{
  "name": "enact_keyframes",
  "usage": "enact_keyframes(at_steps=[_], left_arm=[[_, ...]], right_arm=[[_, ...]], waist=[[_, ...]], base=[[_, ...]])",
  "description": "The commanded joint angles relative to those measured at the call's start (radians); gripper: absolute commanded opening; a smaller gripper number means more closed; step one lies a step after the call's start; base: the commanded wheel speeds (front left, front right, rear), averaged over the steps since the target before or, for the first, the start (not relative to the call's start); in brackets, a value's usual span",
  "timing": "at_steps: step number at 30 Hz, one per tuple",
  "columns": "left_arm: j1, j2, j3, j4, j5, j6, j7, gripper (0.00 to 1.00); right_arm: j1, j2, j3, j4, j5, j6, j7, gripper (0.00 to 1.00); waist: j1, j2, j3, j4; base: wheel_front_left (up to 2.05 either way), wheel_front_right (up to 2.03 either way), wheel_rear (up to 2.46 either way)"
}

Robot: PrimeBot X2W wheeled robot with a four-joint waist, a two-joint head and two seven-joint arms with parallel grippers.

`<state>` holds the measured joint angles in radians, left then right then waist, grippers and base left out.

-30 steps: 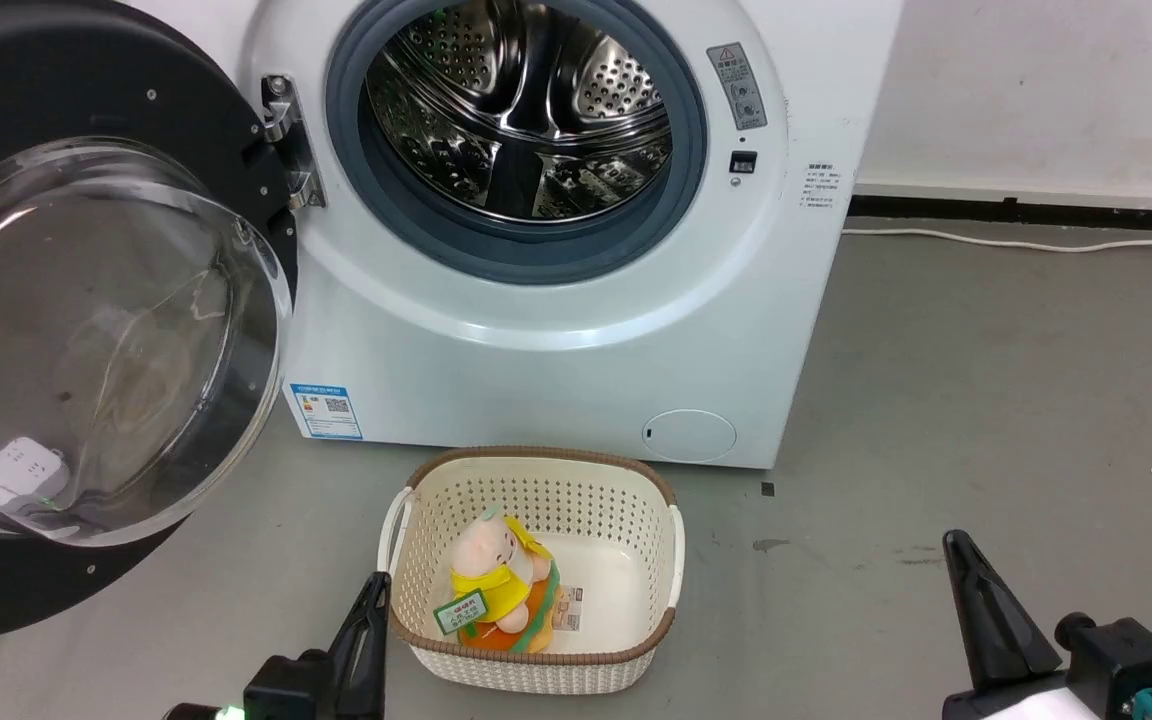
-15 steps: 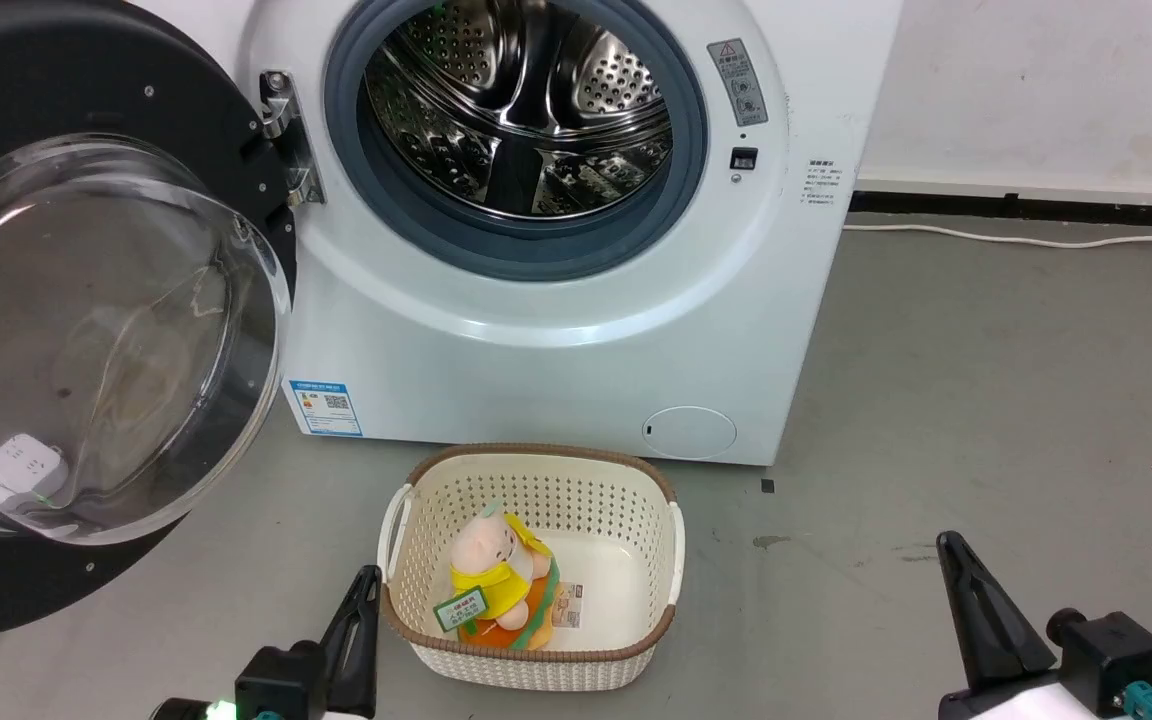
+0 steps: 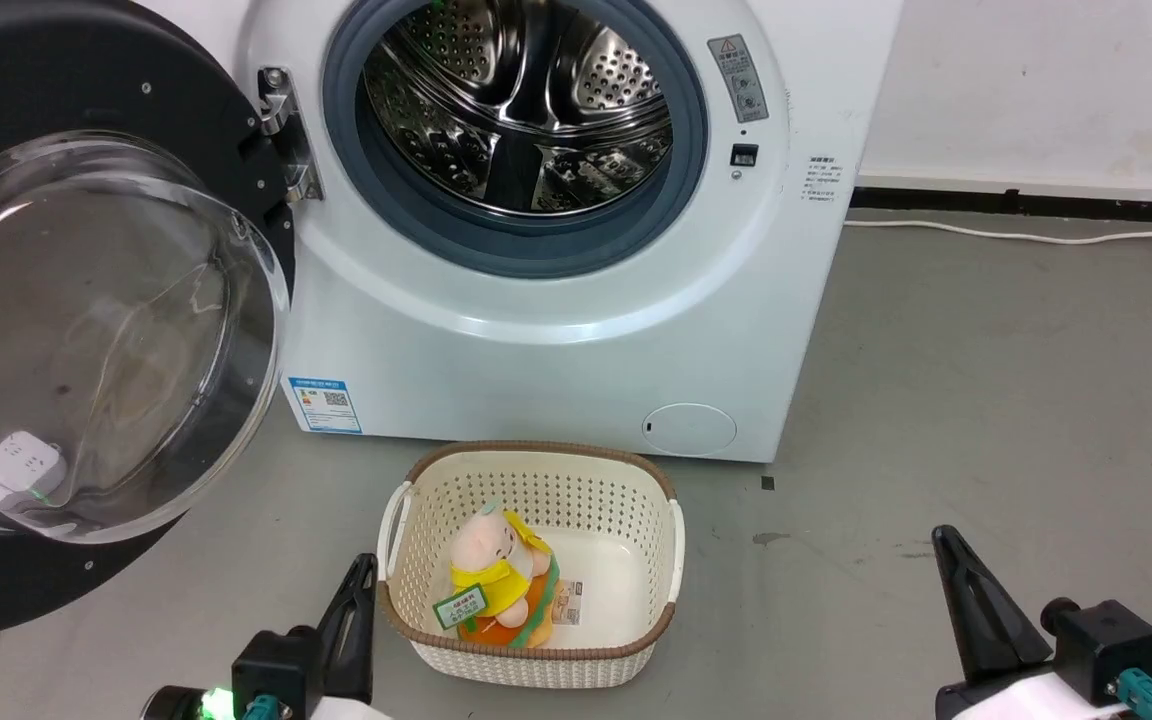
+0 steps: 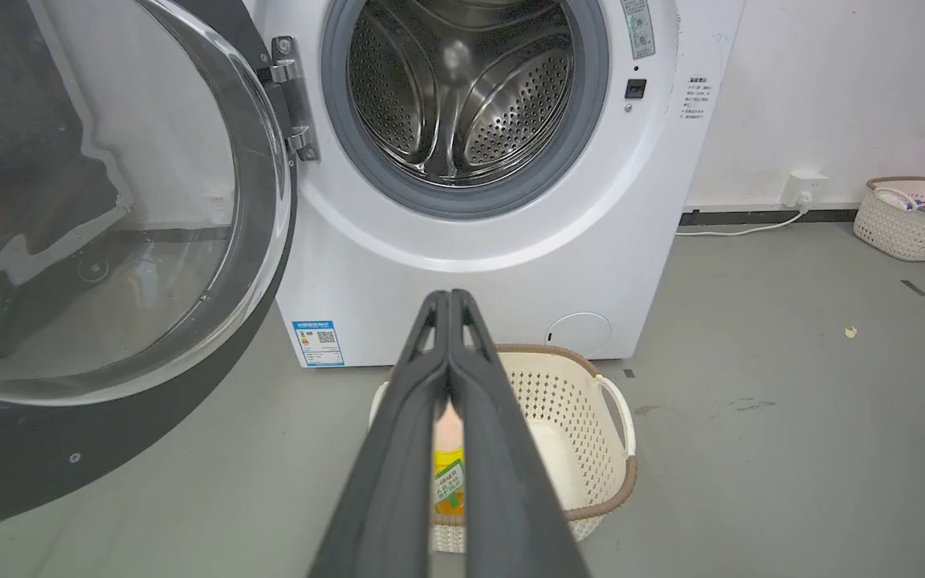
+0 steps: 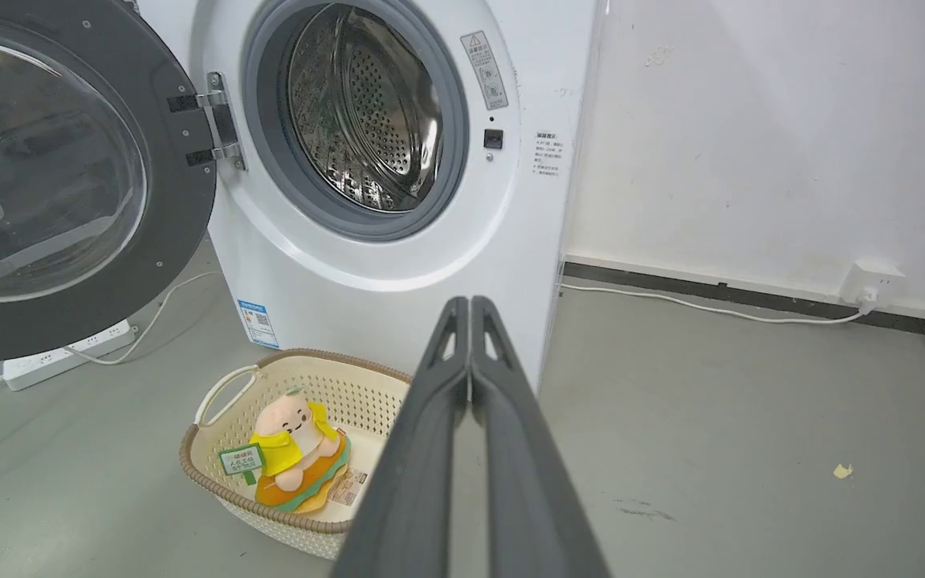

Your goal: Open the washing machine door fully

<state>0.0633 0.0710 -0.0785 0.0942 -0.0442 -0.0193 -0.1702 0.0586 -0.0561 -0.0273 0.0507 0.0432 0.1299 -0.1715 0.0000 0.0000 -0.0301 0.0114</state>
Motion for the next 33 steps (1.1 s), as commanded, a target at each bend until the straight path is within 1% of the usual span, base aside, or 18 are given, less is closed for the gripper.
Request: enact_keyframes(at_steps=[1, 33], left_arm=[[-0.012, -0.005, 0.006, -0.008, 0.008, 0.006, 0.006, 0.00], [-0.033, -0.011, 0.035, -0.042, 0.022, 0.011, 0.072, 0.00]], right_arm=[[-0.012, 0.002, 0.002, -0.008, -0.009, 0.000, 0.007, 0.00], [-0.031, 0.004, 0.012, -0.025, -0.022, 0.000, 0.073, 0.00]], waist=[[0.0000, 0.0000, 0.001, 0.000], [0.0000, 0.0000, 0.012, -0.005]], base=[[0.00, 0.00, 0.00], [0.00, 0.00, 0.00]])
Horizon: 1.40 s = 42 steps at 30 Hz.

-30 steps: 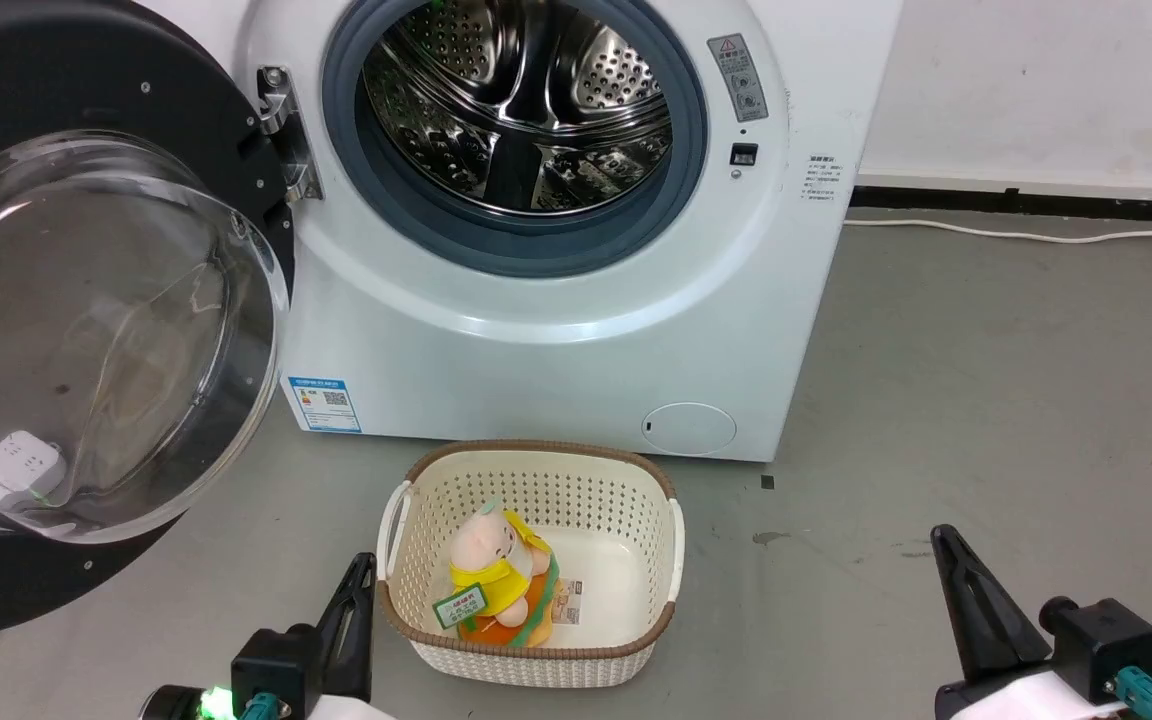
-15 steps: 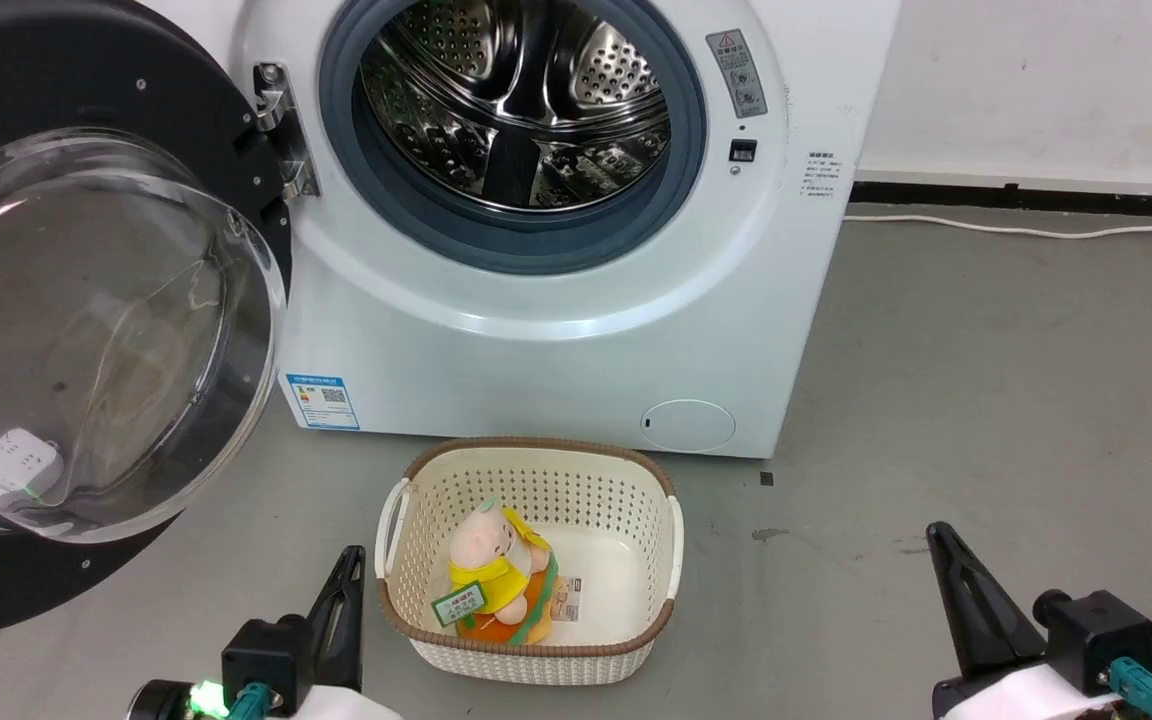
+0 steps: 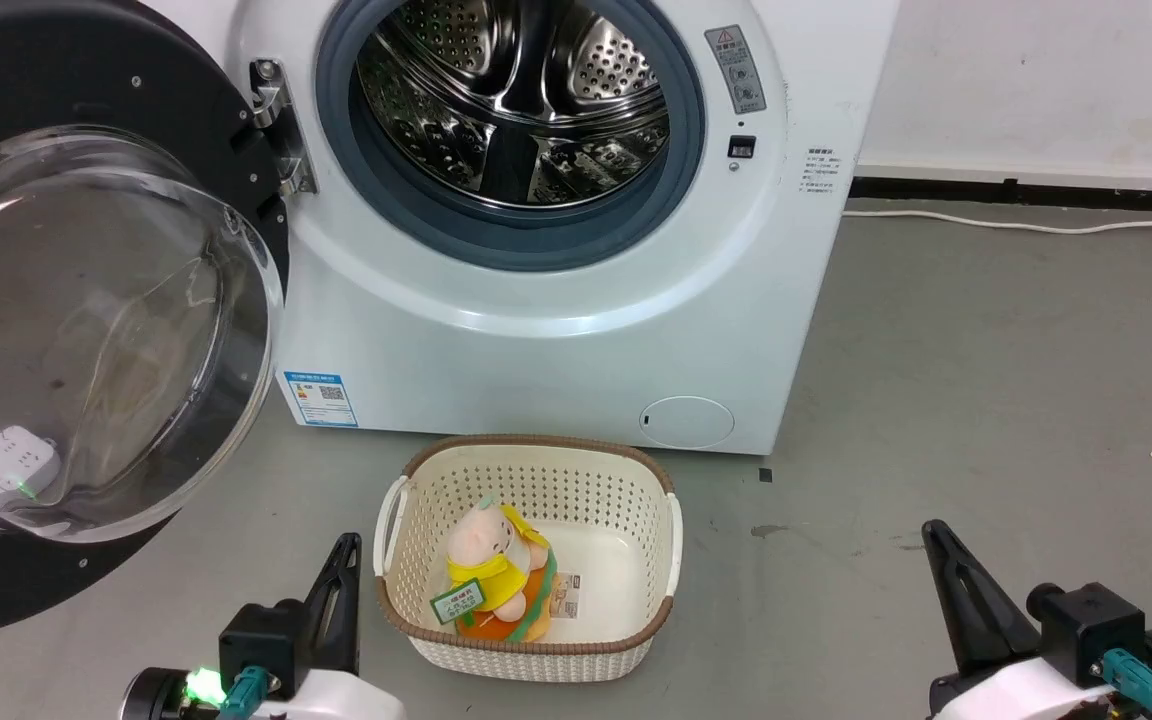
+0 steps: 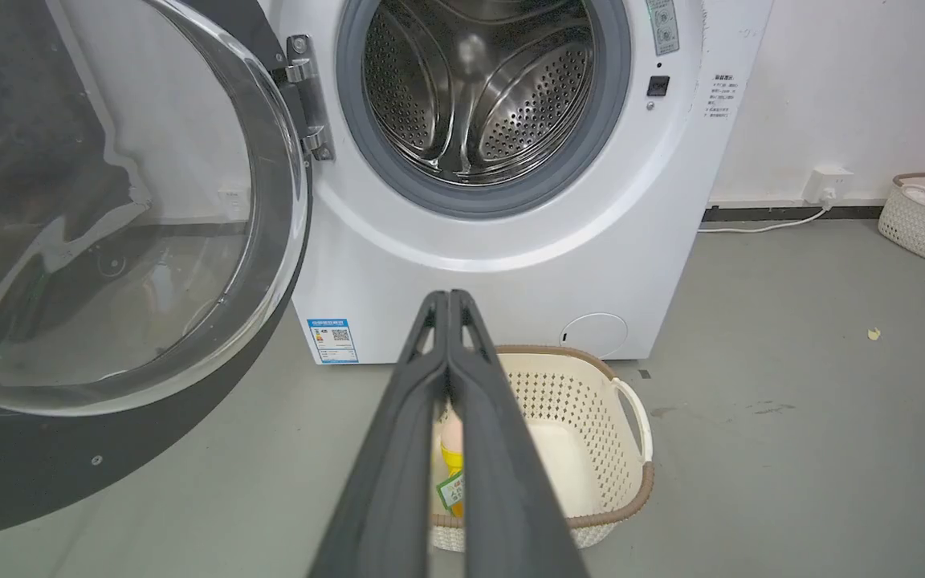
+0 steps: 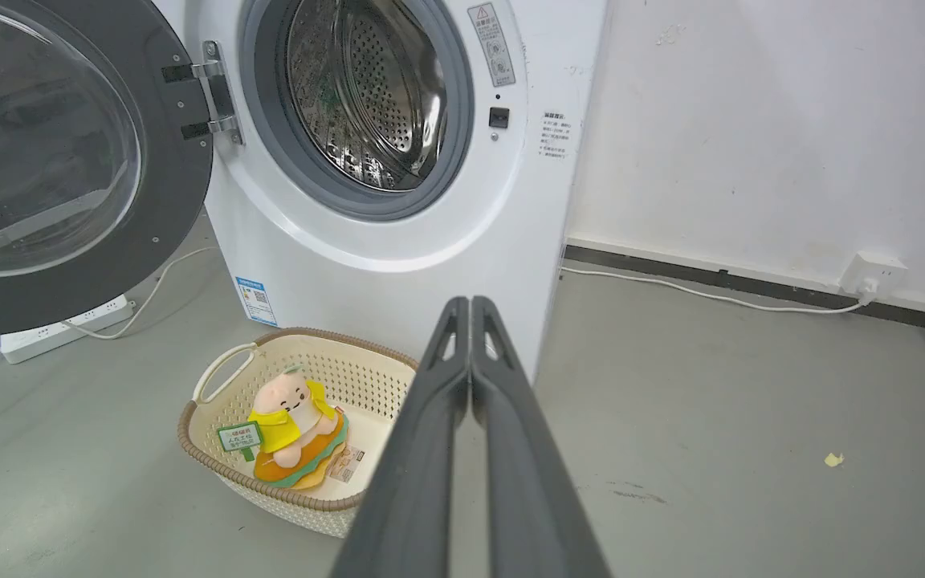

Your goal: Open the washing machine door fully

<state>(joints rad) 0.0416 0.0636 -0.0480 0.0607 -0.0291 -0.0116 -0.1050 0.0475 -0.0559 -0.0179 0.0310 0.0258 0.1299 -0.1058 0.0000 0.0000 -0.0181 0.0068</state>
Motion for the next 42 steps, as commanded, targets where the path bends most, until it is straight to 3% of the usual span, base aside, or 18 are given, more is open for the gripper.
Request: enact_keyframes(at_steps=[1, 42], left_arm=[[-0.011, -0.004, 0.005, -0.009, 0.007, 0.004, 0.006, 0.00], [-0.038, -0.012, 0.043, -0.055, 0.027, 0.011, 0.094, 0.00]], right_arm=[[-0.020, 0.003, 0.002, -0.005, -0.005, 0.000, 0.007, 0.00], [-0.044, 0.005, 0.016, -0.028, -0.024, 0.001, 0.095, 0.00]], waist=[[0.0000, 0.0000, 0.000, 0.000], [0.0000, 0.0000, 0.016, -0.006]], base=[[0.00, 0.00, 0.00], [0.00, 0.00, 0.00]])
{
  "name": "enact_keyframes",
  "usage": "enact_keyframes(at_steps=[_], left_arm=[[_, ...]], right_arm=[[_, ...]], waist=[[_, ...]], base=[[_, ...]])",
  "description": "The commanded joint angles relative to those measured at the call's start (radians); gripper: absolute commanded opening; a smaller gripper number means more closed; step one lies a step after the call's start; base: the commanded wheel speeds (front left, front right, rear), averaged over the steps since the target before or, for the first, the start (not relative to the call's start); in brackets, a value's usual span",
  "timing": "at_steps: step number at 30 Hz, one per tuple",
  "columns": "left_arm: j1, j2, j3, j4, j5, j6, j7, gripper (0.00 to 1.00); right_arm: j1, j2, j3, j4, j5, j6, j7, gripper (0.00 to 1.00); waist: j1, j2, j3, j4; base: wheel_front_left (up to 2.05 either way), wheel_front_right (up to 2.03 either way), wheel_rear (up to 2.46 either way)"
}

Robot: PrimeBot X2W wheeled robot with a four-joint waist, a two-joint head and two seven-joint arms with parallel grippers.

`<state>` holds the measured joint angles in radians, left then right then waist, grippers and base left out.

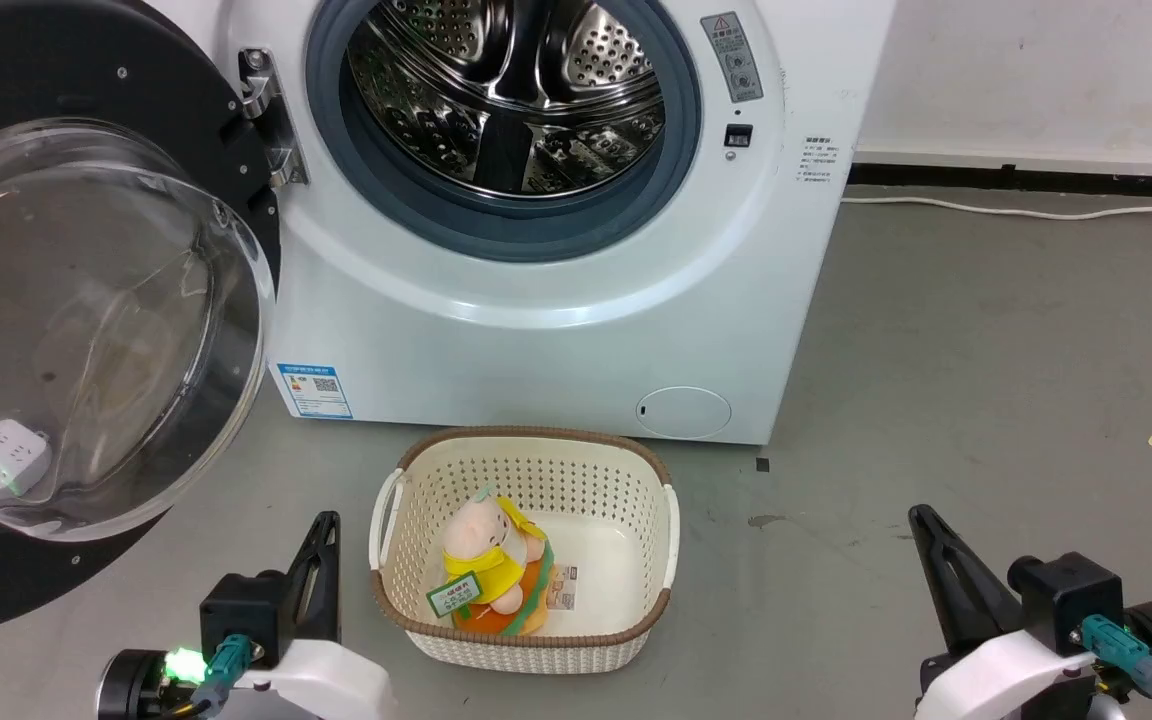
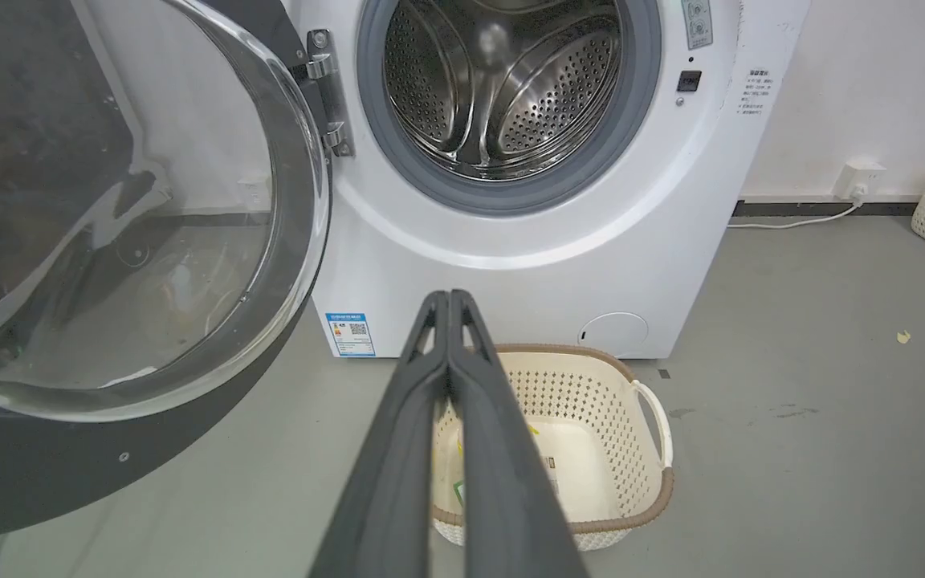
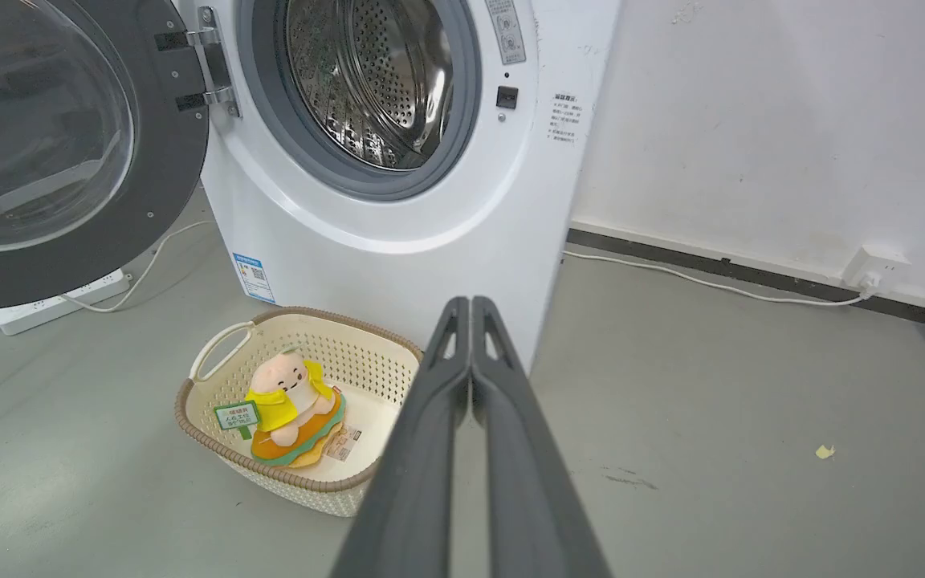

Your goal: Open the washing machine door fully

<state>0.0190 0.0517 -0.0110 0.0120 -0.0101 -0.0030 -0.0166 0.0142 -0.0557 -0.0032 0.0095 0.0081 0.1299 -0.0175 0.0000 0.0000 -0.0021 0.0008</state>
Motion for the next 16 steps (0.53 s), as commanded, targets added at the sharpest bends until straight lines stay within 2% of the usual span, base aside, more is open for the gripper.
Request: enact_keyframes(at_steps=[1, 16], left_arm=[[-0.016, -0.001, 0.007, -0.007, 0.008, 0.002, 0.008, 0.00], [-0.019, -0.001, 0.011, -0.012, 0.010, 0.003, 0.017, 0.00]], right_arm=[[-0.012, 0.005, 0.002, -0.007, -0.006, 0.001, 0.009, 0.00], [-0.014, 0.005, 0.003, -0.009, -0.008, 0.001, 0.018, 0.00]], waist=[[0.0000, 0.0000, 0.001, 0.000], [0.0000, 0.0000, 0.002, -0.001]], base=[[0.00, 0.00, 0.00], [0.00, 0.00, 0.00]])
